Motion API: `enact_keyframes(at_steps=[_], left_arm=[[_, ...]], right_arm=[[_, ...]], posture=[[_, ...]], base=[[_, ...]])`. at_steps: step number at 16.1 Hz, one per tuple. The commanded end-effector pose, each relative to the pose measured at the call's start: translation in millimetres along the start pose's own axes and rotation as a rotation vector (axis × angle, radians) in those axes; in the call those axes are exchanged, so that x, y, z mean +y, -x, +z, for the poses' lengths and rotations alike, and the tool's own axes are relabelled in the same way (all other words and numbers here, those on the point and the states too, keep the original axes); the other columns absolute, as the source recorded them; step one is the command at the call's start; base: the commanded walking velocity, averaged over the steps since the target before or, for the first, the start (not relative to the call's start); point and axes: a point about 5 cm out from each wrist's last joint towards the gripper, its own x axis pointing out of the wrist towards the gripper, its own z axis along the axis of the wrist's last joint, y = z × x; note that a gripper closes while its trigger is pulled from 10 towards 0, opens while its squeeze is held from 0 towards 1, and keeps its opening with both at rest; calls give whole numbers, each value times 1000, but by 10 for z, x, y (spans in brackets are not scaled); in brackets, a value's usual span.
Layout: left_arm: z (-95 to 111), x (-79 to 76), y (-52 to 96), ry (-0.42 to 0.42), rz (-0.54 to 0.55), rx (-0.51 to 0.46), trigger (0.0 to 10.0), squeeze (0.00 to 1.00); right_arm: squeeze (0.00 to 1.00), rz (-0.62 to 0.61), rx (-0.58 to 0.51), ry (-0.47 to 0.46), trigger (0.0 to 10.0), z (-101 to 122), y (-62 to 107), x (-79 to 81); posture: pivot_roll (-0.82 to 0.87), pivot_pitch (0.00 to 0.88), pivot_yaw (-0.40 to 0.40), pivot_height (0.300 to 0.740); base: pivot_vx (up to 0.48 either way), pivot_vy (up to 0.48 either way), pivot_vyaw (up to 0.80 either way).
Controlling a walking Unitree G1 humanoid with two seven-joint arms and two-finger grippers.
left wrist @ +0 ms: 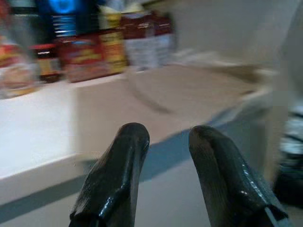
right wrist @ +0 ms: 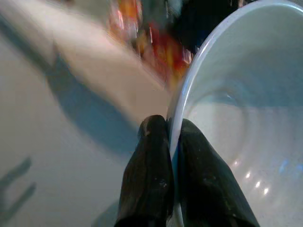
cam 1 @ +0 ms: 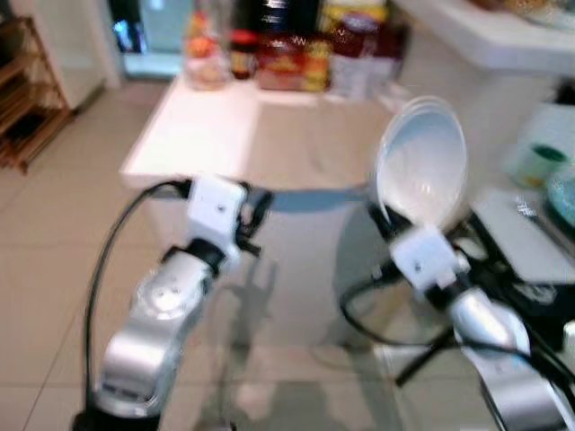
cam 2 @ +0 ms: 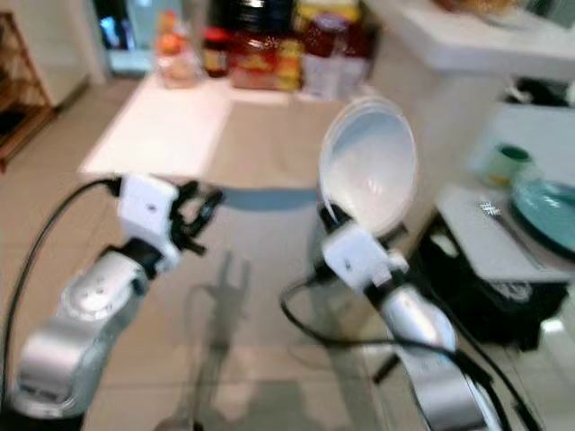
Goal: Setting the table
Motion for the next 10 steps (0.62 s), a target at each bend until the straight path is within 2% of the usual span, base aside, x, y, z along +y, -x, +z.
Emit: enact_keyframes(at_steps=[1,5,8,10], left_arm=[[-22,23,17,-24,4,8,10000,0],[-3,6,-5,-28,0,-2,10000,0],[13,-8,-53,-25,0,-11,10000,0],[31,-13,-88,-26,-1,-19,10000,0]], right_arm=[[0,-46,-34,32,10000,61,-11,-104],[0,-32,-30,74,10000,87,-19,-128],[0,-70,0,92,10000,70,-14,-198],[0,-100,28,96,10000,32,-15,-247]], posture=[[55,16,-35,740],[47,20,-33,740],[39,21,-28,740],[39,17,-24,740]], base=[[0,-480,0],[0,-480,0],[0,-480,0],[0,-480,800]])
